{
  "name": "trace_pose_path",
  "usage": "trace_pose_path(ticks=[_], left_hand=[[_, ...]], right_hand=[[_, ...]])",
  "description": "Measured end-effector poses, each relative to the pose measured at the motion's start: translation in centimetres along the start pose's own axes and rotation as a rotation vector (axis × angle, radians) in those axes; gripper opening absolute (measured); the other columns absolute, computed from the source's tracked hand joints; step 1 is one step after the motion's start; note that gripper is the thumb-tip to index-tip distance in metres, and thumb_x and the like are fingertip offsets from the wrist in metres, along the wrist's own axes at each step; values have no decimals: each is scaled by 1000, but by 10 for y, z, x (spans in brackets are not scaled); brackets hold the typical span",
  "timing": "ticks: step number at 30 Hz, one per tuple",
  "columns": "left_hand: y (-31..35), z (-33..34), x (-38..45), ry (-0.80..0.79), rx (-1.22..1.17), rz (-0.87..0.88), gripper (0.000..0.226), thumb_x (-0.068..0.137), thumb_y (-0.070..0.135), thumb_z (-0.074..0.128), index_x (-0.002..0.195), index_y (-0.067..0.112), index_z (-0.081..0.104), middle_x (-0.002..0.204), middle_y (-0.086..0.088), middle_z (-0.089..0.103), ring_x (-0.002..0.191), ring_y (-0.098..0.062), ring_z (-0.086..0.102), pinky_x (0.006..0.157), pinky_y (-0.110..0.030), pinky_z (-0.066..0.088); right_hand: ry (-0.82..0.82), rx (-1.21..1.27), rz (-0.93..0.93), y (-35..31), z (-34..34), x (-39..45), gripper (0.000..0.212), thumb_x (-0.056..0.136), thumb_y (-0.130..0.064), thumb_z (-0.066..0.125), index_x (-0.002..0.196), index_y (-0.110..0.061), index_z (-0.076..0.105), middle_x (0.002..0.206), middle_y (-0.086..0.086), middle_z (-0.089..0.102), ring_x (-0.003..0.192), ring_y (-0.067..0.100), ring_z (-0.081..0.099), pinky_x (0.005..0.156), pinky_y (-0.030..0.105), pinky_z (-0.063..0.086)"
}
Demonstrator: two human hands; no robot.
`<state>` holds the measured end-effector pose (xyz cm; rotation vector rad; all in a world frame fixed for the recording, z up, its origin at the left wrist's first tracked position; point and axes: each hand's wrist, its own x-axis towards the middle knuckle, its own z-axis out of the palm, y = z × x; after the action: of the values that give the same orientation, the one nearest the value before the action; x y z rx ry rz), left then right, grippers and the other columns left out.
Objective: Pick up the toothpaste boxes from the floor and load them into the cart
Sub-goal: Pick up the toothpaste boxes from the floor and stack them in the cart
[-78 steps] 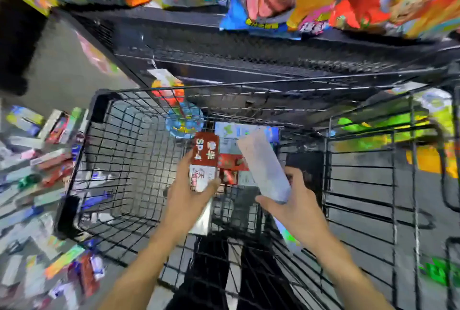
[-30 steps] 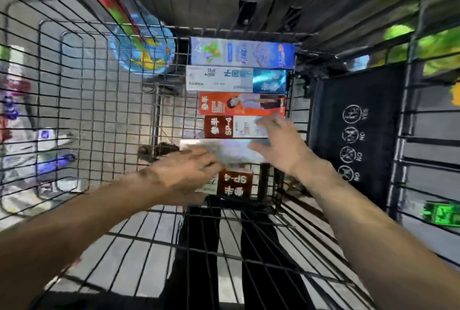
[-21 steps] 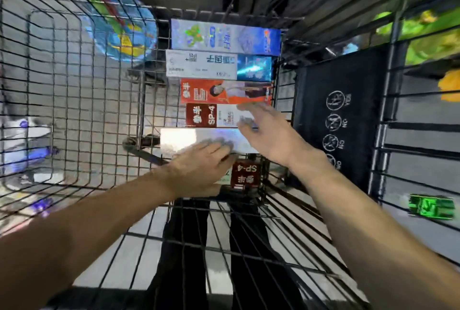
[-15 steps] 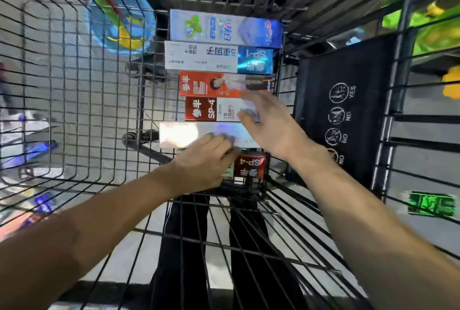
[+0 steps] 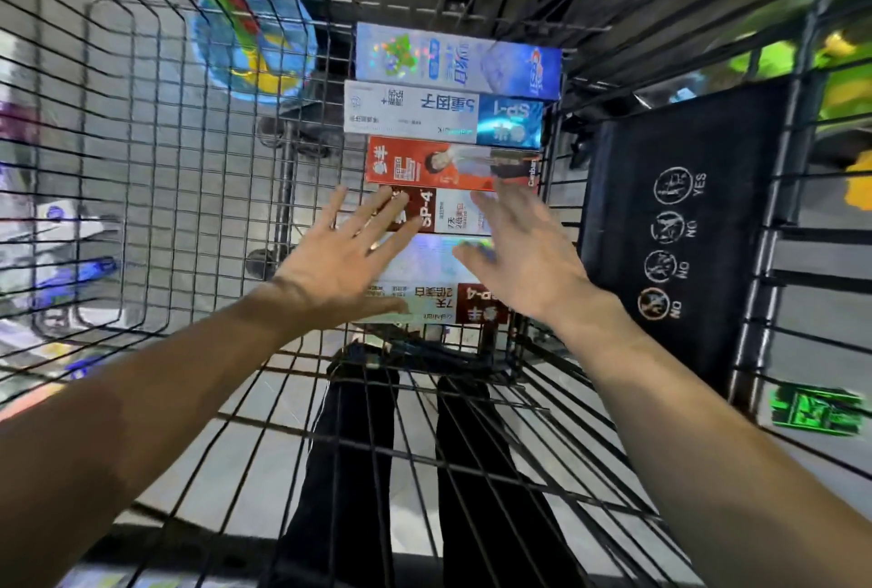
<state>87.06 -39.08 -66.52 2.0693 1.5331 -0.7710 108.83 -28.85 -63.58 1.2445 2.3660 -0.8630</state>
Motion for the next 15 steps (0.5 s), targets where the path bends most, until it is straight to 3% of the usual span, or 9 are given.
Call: trace_pose_path(ticks=[3,6,10,15], left_hand=[[1,5,0,29,-18,-6,96,84,87,3,146,27,-42,154,-7,-44,144,-27,-38,120,-58,-15],[2,6,2,33,-46,-25,99,82,90,2,146,28,-41,152,-6,-46,141,-25,-42,119,-59,-17],[8,5,6,94,-86,-64,105,79,92,5,151,26,-33,158,-6,-36,147,-27,-34,120,-62,-11],[12,4,11,81,-76,-83,108,78,94,3,151,24,-35,159,-6,-36,145,-27,-38,119,-63,-12]], right_hand=[[-145,-142,31,-4,4,1,92,93,-68,45,161,-22,4,168,9,-12,154,28,-11,126,46,-1],[-212,-213,40,-5,14,1,107,88,-74,48,159,-20,-11,163,12,-28,152,31,-21,125,48,-3],[-186,-240,32,-4,28,-1,117,85,-75,53,157,-18,-20,159,15,-36,151,33,-24,125,49,-4],[-130,-135,55,-4,49,-13,107,92,-73,43,152,-23,-30,159,10,-37,149,29,-30,124,48,-10]])
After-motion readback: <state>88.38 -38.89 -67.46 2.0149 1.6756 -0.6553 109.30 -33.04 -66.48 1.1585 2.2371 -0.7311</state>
